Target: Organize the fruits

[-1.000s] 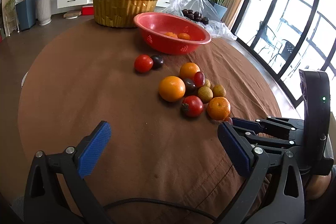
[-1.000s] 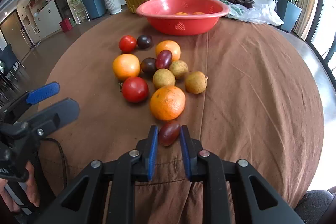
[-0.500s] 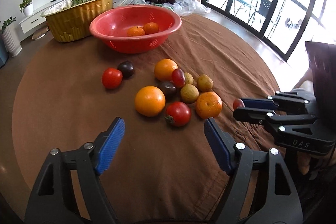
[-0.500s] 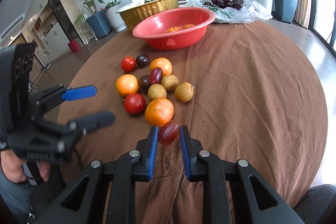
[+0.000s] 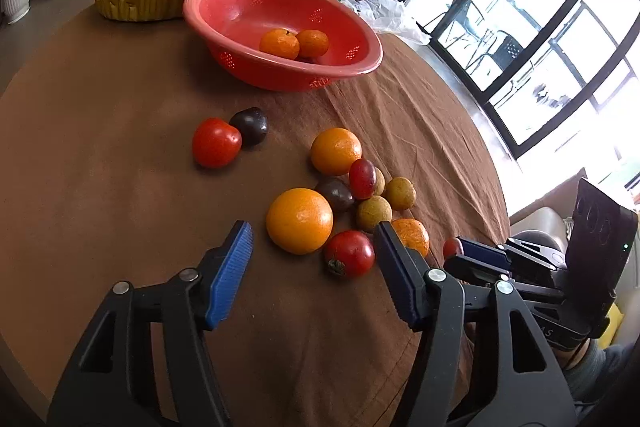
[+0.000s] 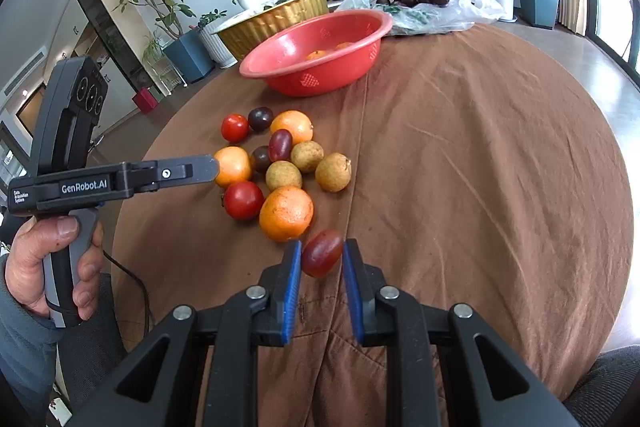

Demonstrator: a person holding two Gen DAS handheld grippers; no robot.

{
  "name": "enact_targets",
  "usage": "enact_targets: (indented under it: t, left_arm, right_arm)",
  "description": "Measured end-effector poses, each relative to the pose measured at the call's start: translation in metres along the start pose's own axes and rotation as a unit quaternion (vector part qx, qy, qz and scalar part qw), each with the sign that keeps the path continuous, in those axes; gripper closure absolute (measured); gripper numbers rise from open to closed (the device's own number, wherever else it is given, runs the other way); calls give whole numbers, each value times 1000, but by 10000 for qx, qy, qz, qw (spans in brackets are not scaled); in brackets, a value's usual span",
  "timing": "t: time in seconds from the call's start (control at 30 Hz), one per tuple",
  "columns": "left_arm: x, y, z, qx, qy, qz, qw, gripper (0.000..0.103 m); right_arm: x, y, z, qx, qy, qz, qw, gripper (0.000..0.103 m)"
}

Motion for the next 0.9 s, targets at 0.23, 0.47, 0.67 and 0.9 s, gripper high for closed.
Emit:
enact_targets:
  t: [0.23, 0.47, 0.67, 0.9]
  left_arm:
    - [-12, 6, -6, 49, 26, 69, 10000, 47]
    - [-15, 7, -1, 116, 58, 91, 9999, 56]
    - [-19, 2, 5, 176, 155, 133, 9996, 56]
    - [-24, 2, 3, 104, 191, 154, 9996, 65]
  right_arm:
    - [-1, -1, -2, -22, 9, 14, 10000, 80]
    - [-4, -1, -4, -37, 17, 37, 10000, 80]
    - [-4, -2, -5, -42, 13, 26, 10000, 80]
    - [-4, -2, -5, -38, 14, 38, 10000, 80]
Point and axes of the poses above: each gripper's, at about its wrist camera, not at the fingertips, and x roughly against the way its jaws point, z to its left, y to its top, the point moved 6 cm from there along -x, roughly the way its jaws point, and after that the axes turned 11 degrees about y, right-handed, at the moved point
